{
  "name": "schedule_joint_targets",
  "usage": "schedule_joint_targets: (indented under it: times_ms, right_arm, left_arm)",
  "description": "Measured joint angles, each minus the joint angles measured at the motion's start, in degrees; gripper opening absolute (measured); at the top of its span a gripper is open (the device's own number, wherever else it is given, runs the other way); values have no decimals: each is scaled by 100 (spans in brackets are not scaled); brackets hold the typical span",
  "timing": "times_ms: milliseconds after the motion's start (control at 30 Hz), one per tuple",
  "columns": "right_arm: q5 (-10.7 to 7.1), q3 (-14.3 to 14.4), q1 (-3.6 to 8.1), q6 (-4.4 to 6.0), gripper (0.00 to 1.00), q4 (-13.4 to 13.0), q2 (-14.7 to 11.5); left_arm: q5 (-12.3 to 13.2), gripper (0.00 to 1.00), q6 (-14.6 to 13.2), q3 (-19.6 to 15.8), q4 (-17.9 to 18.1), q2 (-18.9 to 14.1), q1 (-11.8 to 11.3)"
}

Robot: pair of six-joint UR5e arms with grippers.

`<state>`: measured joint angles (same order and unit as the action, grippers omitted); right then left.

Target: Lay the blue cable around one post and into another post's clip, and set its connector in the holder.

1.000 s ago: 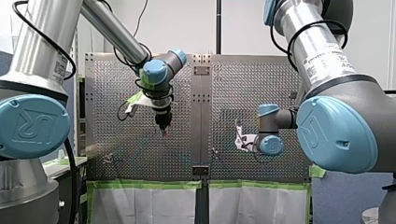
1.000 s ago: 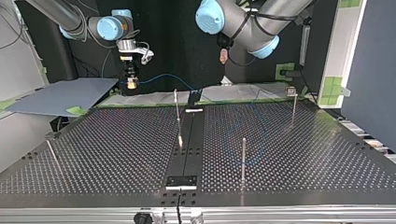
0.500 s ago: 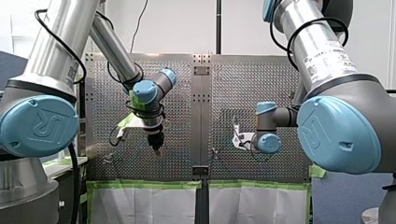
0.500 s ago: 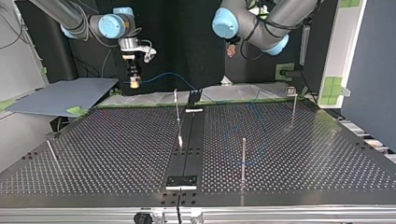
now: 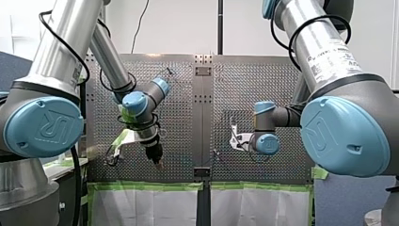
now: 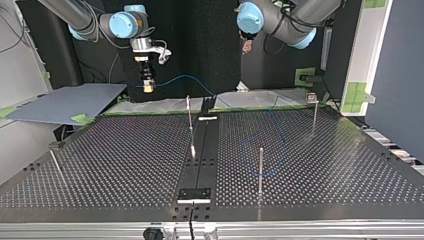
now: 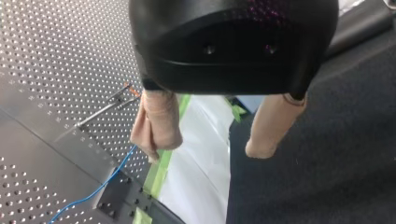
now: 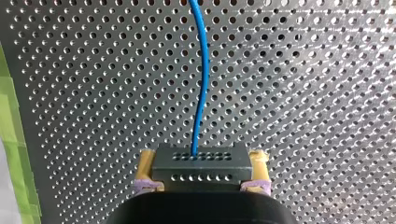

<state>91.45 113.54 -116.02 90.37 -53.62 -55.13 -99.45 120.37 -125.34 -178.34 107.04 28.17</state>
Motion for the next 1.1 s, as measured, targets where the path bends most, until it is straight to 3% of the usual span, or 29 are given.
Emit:
schedule_joint_targets:
  times_ms: [433, 833, 1100]
  right_arm:
    - [6, 4, -72, 16, 0, -40, -3]
    - [6, 0, -90, 47, 0, -154, -11]
    - [2, 0, -125, 49, 0, -211, -22]
  left_arm:
    - [580, 100, 580, 287, 582, 527, -34]
    - [1155, 100, 1159, 414, 1162, 602, 2]
    - [1140, 100, 1522, 416, 1524, 608, 50]
